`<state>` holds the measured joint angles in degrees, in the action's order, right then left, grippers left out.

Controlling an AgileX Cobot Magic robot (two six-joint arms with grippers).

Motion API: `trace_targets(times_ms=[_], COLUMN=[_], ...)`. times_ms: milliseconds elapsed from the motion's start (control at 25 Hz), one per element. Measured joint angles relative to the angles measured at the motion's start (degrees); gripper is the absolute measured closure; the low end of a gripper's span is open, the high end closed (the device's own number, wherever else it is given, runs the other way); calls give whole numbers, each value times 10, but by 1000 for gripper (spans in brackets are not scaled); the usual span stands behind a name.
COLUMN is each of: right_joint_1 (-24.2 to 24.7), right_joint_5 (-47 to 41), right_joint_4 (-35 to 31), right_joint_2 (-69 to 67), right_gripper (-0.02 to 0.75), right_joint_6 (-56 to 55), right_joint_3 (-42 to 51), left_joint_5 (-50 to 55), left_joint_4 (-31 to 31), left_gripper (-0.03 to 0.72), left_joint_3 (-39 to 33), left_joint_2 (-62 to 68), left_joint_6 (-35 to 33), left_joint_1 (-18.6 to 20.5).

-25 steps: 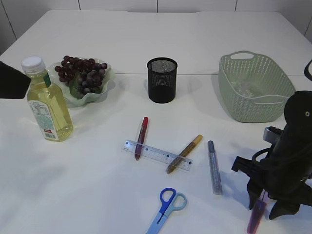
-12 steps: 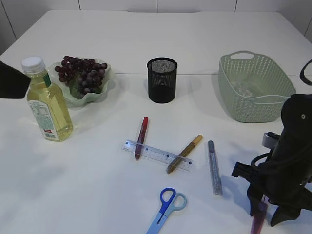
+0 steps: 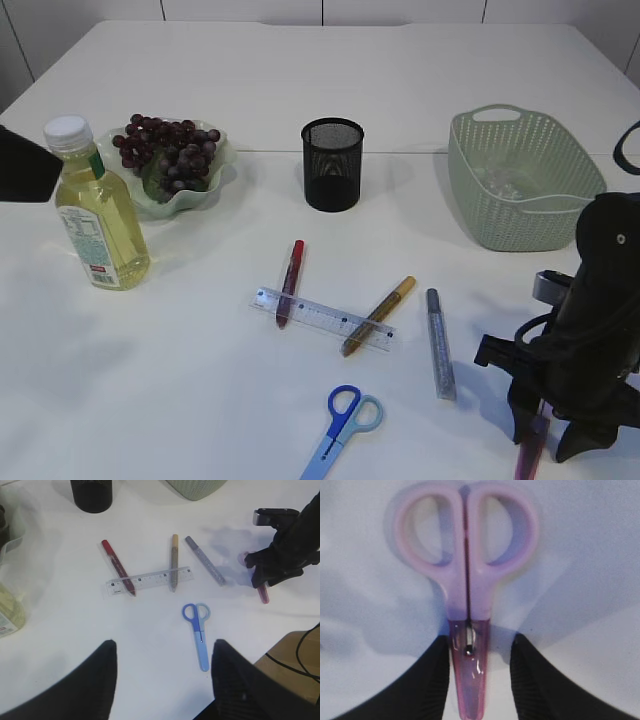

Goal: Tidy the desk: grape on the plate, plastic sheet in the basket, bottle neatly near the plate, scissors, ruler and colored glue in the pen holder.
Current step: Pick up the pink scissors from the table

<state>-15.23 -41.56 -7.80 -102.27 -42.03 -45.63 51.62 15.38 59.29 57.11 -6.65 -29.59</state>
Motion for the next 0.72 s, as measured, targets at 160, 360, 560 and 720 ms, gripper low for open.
trace_targets(times_ms=[160, 360, 560, 720], right_joint_1=[0, 0, 0, 0], right_joint_5=[0, 0, 0, 1], right_joint_4=[6, 26, 33, 33], right_joint_2=[-1, -1, -1, -1], right_gripper=[405, 405, 406, 416], right_joint_6=[7, 12, 14, 17], right_joint_3=[0, -1, -1, -1], left_joint_5=[0, 0, 0, 0], left_joint_4=[0, 0, 0, 0], left_gripper=[252, 252, 252, 253], left_joint_3=[0, 0, 0, 0], left_joint_2=[0, 0, 0, 0], left_joint_6=[0, 0, 0, 0], left_joint_1=[0, 0, 0, 0])
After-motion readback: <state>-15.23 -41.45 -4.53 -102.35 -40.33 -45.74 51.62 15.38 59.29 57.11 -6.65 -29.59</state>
